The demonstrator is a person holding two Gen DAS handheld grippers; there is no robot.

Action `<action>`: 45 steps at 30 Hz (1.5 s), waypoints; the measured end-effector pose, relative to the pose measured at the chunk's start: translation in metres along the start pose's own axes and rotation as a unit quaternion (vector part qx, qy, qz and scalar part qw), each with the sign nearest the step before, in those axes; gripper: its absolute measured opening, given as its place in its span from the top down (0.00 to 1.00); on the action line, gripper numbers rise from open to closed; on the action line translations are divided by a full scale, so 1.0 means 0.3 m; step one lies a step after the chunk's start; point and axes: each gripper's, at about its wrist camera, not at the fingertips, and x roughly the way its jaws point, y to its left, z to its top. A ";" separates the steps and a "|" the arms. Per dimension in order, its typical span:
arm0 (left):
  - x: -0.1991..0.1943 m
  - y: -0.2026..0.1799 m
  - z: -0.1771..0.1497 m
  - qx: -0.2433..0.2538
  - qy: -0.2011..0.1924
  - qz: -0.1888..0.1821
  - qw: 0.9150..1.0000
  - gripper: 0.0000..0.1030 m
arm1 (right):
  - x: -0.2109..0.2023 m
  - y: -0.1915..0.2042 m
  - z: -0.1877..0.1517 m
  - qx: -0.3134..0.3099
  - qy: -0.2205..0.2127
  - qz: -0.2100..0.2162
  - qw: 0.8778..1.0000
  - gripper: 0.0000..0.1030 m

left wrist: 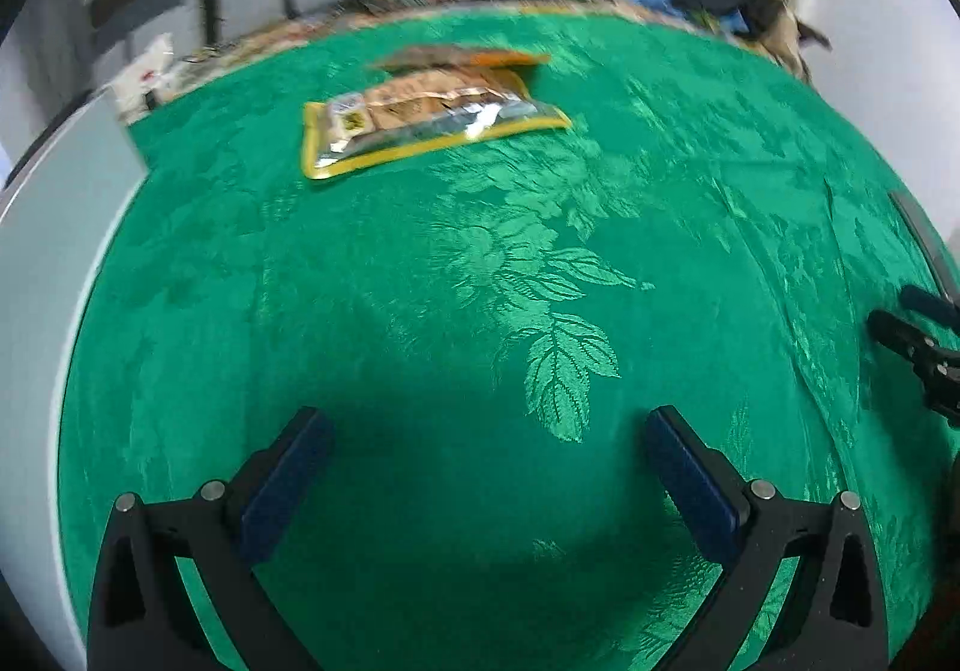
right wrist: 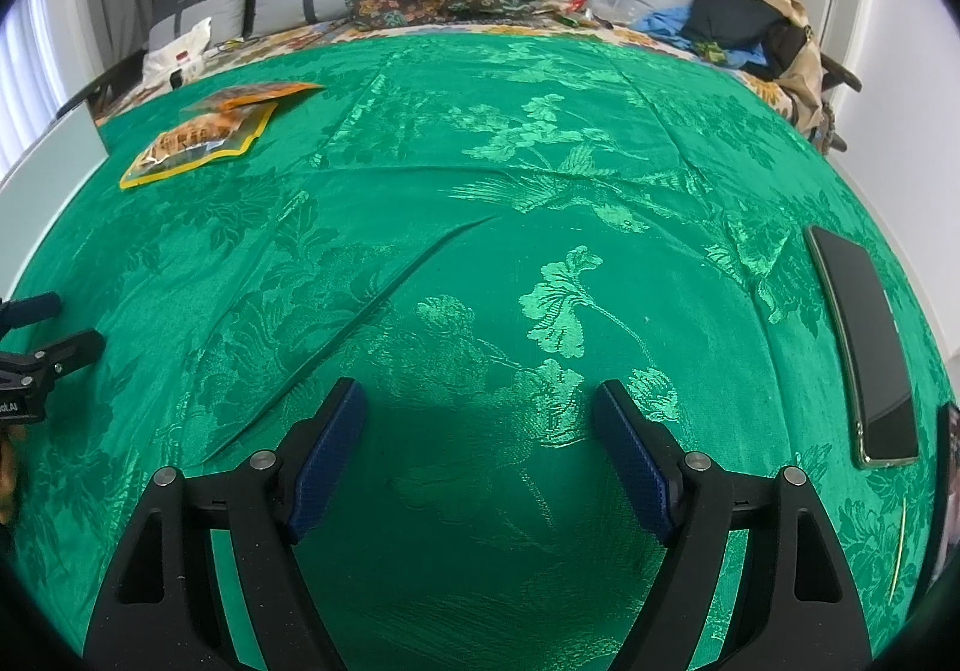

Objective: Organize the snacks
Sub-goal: 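Move both tools back over the last snack packets, then lower the left tool onto the peanut packet and grasp it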

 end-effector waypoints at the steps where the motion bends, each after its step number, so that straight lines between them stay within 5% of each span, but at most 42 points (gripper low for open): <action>1: 0.013 0.007 0.032 0.022 0.028 -0.011 0.999 0.00 | 0.000 0.000 0.000 0.000 0.000 0.000 1.000 0.21; 3: 0.025 0.024 0.107 0.073 0.051 -0.002 0.996 0.00 | 0.000 0.000 0.000 0.000 0.000 0.000 1.000 0.21; 9: 0.014 0.070 0.369 0.219 0.033 -0.002 0.975 0.00 | 0.000 0.000 0.000 0.000 0.000 0.000 1.000 0.21; 14: 0.142 0.090 0.559 0.253 0.072 -0.028 0.964 0.00 | 0.000 0.001 0.000 0.000 0.000 0.000 1.000 0.20; 21: 0.314 0.094 0.649 0.236 0.101 -0.063 0.964 0.00 | 0.000 0.002 -0.001 0.000 0.000 0.000 1.000 0.20; 26: 0.340 0.107 0.617 0.214 0.109 -0.097 0.966 0.04 | 0.001 0.003 0.000 0.000 0.000 0.000 1.000 0.20; 28: 0.307 0.116 0.603 0.202 0.089 -0.099 0.970 0.29 | 0.002 0.003 -0.001 0.001 0.000 0.000 1.000 0.20; 30: 0.267 0.139 0.581 0.174 0.087 -0.119 0.974 0.42 | 0.002 0.001 -0.002 0.001 0.000 0.001 1.000 0.19; 37: 0.091 0.197 0.304 0.085 0.080 -0.095 0.989 0.43 | 0.004 0.003 -0.003 0.001 0.000 0.001 1.000 0.19; 40: 0.010 0.246 0.158 0.019 0.078 -0.050 0.996 0.43 | 0.003 0.003 -0.002 0.001 0.000 0.001 1.000 0.19; 45: -0.075 0.357 0.005 -0.094 0.044 -0.002 0.995 0.39 | 0.003 0.004 -0.002 0.001 0.000 0.000 1.000 0.19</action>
